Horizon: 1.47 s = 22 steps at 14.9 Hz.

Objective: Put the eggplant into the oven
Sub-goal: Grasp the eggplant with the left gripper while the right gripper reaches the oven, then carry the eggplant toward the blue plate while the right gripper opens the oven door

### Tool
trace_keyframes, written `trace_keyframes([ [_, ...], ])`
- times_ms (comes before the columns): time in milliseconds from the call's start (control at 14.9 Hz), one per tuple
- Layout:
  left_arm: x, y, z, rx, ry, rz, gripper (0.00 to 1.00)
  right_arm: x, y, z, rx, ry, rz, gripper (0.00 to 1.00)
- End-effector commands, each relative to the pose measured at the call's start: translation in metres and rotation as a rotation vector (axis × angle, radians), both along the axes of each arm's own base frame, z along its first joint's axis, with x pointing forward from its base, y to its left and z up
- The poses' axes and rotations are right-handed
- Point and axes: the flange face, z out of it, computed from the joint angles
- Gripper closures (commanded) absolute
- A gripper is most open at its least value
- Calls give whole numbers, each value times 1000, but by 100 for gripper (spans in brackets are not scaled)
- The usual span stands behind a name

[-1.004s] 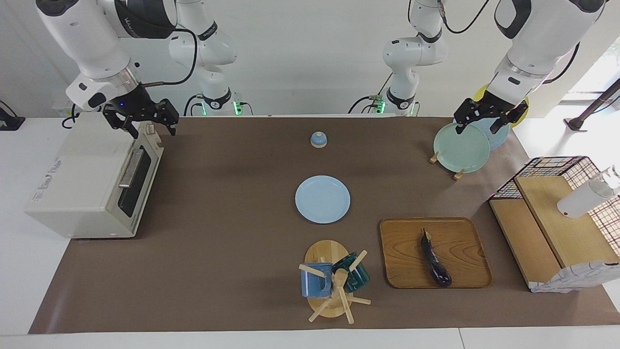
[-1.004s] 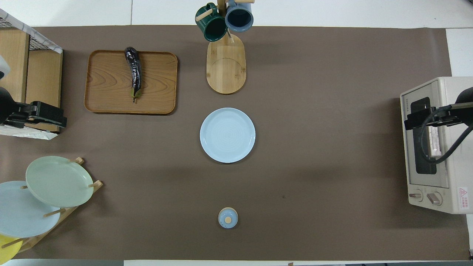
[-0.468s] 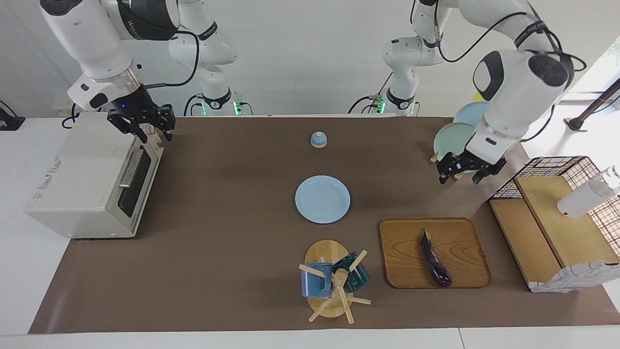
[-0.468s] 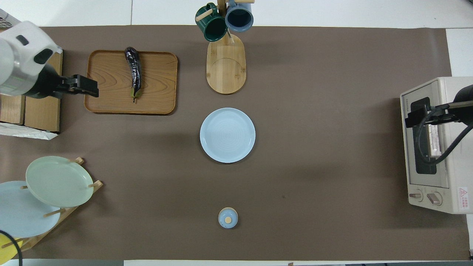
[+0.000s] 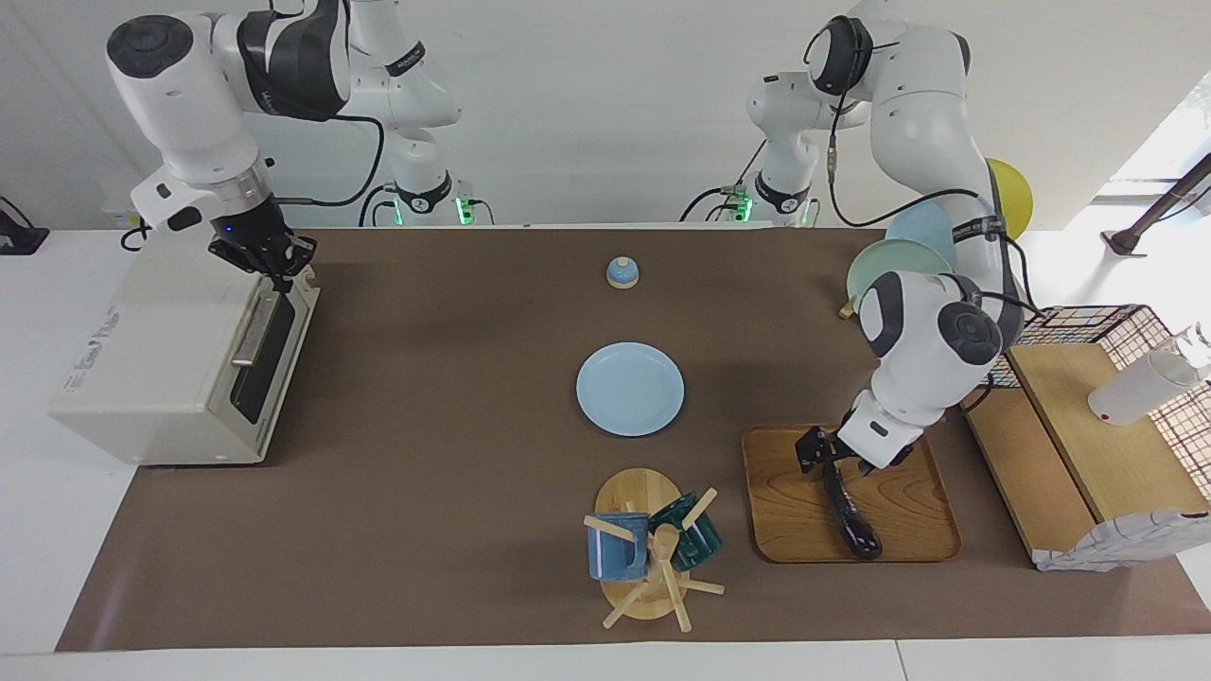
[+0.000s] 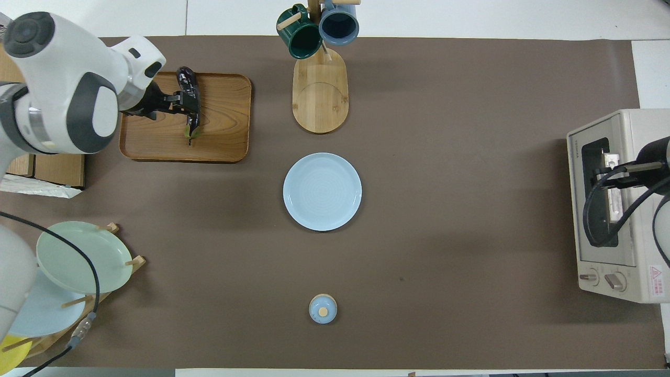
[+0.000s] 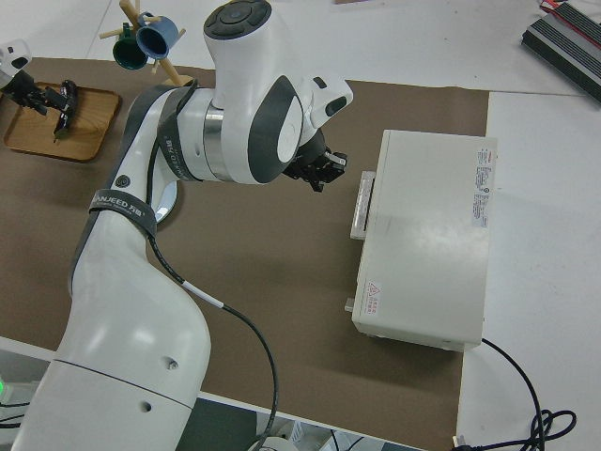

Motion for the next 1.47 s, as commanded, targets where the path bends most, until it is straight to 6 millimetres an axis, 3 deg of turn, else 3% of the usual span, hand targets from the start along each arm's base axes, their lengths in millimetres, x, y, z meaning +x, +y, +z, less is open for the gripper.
trace_keyframes([
  [0, 8, 4, 0, 73, -69, -33, 0, 10, -14, -35, -87, 36, -13, 100],
  [134, 4, 5, -12, 87, -66, -47, 0, 14, -16, -47, -135, 65, 20, 100],
  [468, -5, 4, -33, 72, -99, -46, 0, 17, -25, -51, -191, 74, 172, 100],
  [736, -5, 10, -33, 74, -95, -40, 5, 13, -36, -67, -183, 71, 184, 100],
  [803, -5, 9, -33, 74, -93, -41, 10, 12, -36, -72, -180, 73, 201, 100],
  [937, -5, 9, -34, 74, -92, -42, 32, 12, -32, -80, -172, 60, 203, 100],
  [1071, -8, 11, -37, 77, -84, -40, 64, 16, -24, -89, -159, 63, 205, 100],
  [1138, -8, 13, -35, 78, -81, -38, 92, 17, -22, -91, -155, 52, 183, 100],
  [1204, -8, 13, -33, 79, -77, -40, 100, 20, -15, -94, -153, 40, 180, 100],
  [1405, -5, 3, -13, 69, -44, -28, 100, 19, 1, -109, -86, 24, 171, 100],
])
